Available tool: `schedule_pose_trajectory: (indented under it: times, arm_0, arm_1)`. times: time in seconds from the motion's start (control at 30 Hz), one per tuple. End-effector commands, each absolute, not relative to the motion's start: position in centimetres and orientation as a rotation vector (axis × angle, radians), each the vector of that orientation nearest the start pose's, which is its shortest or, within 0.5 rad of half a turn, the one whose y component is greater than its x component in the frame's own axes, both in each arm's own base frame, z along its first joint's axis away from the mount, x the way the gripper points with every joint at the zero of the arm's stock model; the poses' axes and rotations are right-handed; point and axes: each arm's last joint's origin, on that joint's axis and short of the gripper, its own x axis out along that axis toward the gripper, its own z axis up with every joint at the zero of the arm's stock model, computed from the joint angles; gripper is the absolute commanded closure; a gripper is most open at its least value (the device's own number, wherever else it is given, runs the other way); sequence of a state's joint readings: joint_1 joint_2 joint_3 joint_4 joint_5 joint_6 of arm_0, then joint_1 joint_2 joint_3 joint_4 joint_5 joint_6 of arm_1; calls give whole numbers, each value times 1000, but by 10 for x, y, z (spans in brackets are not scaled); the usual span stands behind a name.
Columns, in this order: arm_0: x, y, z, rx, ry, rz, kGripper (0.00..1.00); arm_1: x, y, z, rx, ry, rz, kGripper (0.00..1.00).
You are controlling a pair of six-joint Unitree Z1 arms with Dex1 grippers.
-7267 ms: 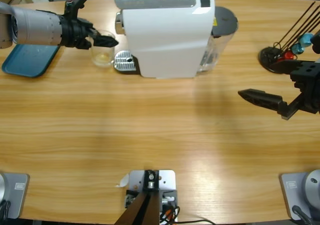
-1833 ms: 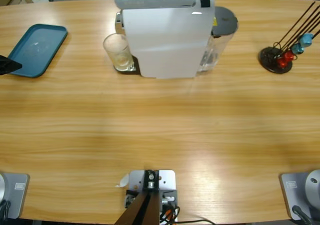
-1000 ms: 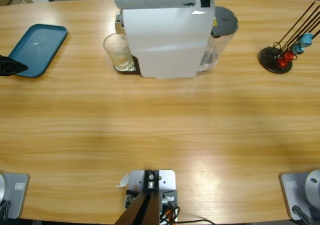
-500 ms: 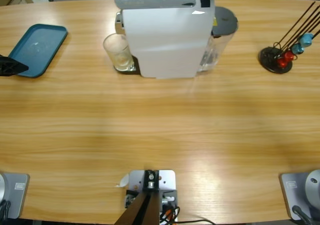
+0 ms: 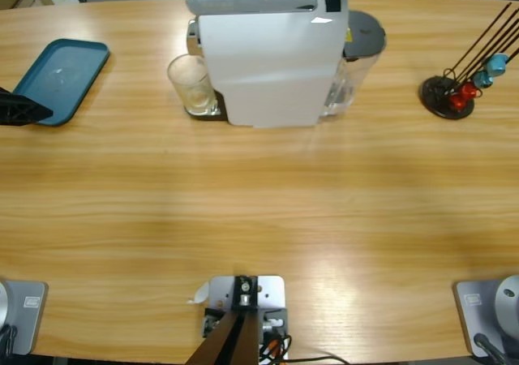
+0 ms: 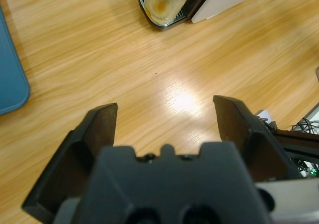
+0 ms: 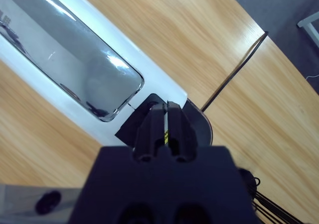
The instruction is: Pour coffee
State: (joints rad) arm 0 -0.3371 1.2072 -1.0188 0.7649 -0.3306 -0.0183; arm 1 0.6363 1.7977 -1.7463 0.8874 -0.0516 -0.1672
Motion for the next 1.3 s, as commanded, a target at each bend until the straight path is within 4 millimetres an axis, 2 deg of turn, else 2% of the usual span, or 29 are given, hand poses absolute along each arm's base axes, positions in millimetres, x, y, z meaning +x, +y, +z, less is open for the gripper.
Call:
schedule_pose_trajectory:
  times: [0.03,0.43,0.73,1.1,1.3]
  arm_0:
    - [161,-73,346,-15,996,-620,184]
    - [163,-74,345,-15,1000,-620,184]
    - [163,-74,345,-14,999,-621,184]
    - [163,-74,345,-15,998,-622,184]
    - [162,-74,345,-14,999,-623,184]
  arm_1:
    - [285,213,409,-480,833,640,1000]
    - [286,229,386,-490,887,681,1000]
    - [282,226,377,-488,906,685,1000]
    - [285,228,375,-484,903,687,1000]
    - [289,224,381,-517,889,672,1000]
